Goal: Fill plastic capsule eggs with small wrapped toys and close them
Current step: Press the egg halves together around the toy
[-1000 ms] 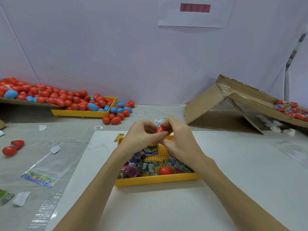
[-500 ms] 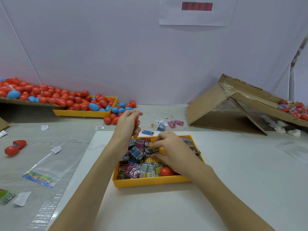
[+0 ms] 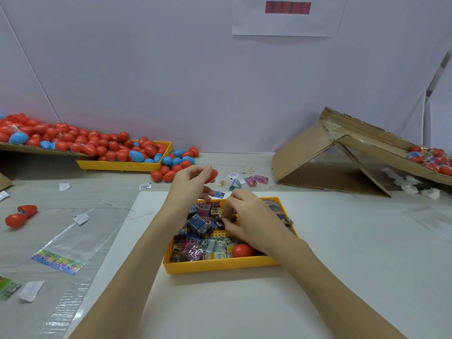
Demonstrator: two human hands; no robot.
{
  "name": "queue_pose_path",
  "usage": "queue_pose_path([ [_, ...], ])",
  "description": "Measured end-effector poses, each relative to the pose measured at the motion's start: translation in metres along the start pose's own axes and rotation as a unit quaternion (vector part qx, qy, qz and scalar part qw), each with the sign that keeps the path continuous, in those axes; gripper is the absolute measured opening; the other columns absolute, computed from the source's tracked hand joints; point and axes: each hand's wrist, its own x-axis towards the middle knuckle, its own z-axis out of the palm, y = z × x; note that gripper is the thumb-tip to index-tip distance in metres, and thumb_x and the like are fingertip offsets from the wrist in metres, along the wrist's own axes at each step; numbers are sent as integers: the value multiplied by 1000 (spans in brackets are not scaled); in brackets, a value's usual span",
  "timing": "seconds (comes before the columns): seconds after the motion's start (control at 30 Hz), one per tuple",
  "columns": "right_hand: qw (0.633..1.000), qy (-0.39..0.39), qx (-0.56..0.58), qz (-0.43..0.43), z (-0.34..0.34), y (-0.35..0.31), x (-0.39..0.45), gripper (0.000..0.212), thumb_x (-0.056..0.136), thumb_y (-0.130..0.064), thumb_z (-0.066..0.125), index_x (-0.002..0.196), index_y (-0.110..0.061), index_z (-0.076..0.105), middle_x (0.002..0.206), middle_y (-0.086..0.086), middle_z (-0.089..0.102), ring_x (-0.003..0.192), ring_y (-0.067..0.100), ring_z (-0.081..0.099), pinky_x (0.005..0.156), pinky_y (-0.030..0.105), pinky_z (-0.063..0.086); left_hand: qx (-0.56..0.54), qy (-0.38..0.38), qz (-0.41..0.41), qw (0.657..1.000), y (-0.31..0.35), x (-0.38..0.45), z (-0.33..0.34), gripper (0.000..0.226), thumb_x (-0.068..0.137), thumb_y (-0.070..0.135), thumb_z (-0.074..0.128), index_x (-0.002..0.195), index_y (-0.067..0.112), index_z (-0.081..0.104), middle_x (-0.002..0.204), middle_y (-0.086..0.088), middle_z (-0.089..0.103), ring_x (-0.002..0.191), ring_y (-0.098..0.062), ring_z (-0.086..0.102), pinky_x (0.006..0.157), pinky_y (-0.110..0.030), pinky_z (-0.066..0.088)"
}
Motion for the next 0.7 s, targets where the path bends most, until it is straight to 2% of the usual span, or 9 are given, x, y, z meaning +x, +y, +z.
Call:
queue_pose_path([
  [0.13, 999, -22, 36, 10, -2, 3, 0, 11, 95, -25, 74, 99, -15, 74, 101, -4, 61, 98, 11, 51, 84, 25, 44, 18, -19, 12, 1000, -2, -2, 0, 16, 105, 32, 58, 101, 21, 69, 91, -5, 77, 63, -12, 70, 62, -26, 59],
  [0.2, 998, -14, 60, 15, -5, 5, -1, 7, 95, -24, 73, 97, -17, 73, 96, -9, 59, 93, 5, 48, 79, 15, 38, 15, -19, 15, 1000, -1, -2, 0, 19, 105, 35, 58, 111, 19, 67, 86, -4, 79, 64, -17, 70, 65, -29, 59],
  [0.27, 997, 4, 69, 23, -9, 7, -3, 7, 95, -25, 74, 97, -19, 72, 95, -11, 60, 91, 3, 49, 77, 10, 36, 16, -19, 18, 1000, -1, -2, 0, 23, 106, 37, 55, 112, 18, 66, 85, -4, 79, 62, -18, 70, 63, -30, 59],
  [0.33, 998, -7, 61, 25, -10, 9, -4, 16, 93, -31, 75, 105, -20, 75, 101, -10, 61, 95, 3, 48, 81, 12, 37, 26, -23, 18, 999, -1, -1, -1, 26, 106, 38, 53, 107, 16, 68, 84, -3, 79, 61, -17, 69, 62, -28, 59],
  [0.4, 998, -45, 29, 25, -8, 10, -4, 23, 93, -35, 75, 111, -21, 77, 109, -5, 62, 105, 9, 49, 89, 24, 43, 40, -27, 16, 999, -2, -1, -1, 28, 106, 39, 53, 105, 16, 69, 84, -1, 79, 60, -14, 69, 60, -26, 58],
  [0.5, 998, -55, 3, 9, -7, 6, -4, 16, 96, -26, 72, 107, -16, 78, 110, 1, 63, 109, 19, 51, 94, 35, 46, 57, -37, 17, 998, -3, -1, 1, 31, 106, 40, 53, 105, 14, 70, 83, -1, 79, 59, -13, 68, 60, -25, 58],
  [0.6, 1000, -27, -10, -2, -5, 3, -4, 10, 96, -18, 68, 100, -11, 74, 106, 2, 63, 104, 20, 52, 90, 37, 48, 66, -43, 18, 997, -3, -2, 2, 32, 106, 39, 53, 108, 12, 70, 84, -2, 78, 59, -12, 68, 60, -24, 58],
  [0.7, 1000, -13, 9, 6, -6, 4, -5, 13, 96, -24, 69, 102, -13, 72, 106, 0, 63, 104, 17, 52, 90, 33, 47, 67, -45, 15, 997, -2, -1, 2, 32, 106, 39, 53, 110, 12, 69, 85, -3, 78, 61, -12, 69, 60, -22, 58],
])
